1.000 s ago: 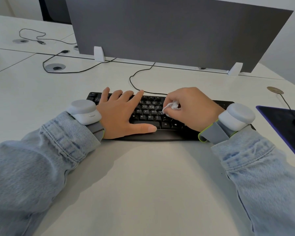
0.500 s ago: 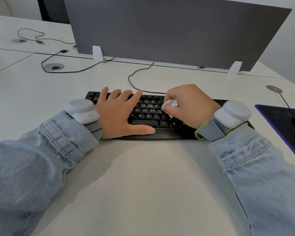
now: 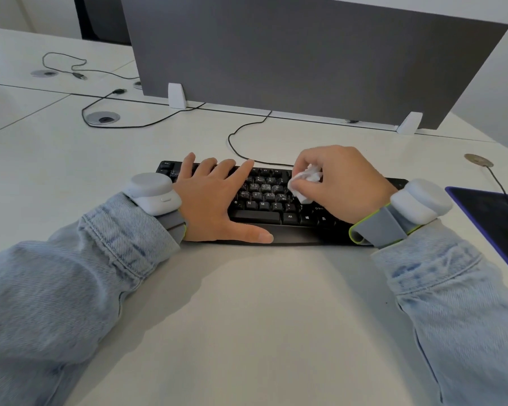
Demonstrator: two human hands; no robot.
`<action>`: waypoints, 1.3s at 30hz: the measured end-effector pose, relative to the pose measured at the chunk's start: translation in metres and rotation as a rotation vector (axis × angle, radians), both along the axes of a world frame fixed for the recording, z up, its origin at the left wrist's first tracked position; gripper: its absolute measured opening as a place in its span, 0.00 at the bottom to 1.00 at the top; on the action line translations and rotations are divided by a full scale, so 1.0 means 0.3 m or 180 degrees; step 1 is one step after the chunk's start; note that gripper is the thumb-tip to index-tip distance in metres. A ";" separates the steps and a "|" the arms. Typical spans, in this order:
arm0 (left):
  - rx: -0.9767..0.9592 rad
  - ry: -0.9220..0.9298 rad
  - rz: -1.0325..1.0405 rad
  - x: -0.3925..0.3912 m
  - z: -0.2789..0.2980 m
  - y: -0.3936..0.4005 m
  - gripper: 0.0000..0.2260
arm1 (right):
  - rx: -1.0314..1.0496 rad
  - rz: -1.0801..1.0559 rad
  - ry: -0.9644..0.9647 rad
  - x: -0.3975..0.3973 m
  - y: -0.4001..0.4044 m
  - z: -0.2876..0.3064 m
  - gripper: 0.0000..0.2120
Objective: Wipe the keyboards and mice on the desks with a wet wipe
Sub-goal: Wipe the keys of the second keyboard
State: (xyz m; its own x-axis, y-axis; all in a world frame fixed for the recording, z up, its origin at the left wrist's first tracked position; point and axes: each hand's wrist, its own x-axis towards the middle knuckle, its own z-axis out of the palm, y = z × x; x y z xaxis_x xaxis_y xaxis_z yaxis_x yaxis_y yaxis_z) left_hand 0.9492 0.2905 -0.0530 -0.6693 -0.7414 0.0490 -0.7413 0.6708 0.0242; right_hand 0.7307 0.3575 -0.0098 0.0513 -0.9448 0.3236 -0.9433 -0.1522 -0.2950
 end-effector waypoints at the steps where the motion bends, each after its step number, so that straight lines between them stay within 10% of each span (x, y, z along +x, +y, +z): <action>1: 0.0006 0.0011 -0.0006 0.000 0.001 0.001 0.61 | 0.0167 0.0085 0.0063 0.001 0.003 -0.002 0.03; 39: 0.0030 -0.0056 -0.0176 0.011 0.011 -0.025 0.67 | 0.0223 -0.0200 0.0547 0.021 -0.145 0.000 0.04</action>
State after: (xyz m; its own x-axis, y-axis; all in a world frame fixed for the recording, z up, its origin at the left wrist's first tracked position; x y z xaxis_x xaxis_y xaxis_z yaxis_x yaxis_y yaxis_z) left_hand 0.9525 0.2829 -0.0497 -0.7099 -0.7036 0.0301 -0.7035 0.7105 0.0178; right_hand 0.7369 0.3140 -0.0097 0.0404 -0.9678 0.2484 -0.9877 -0.0763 -0.1365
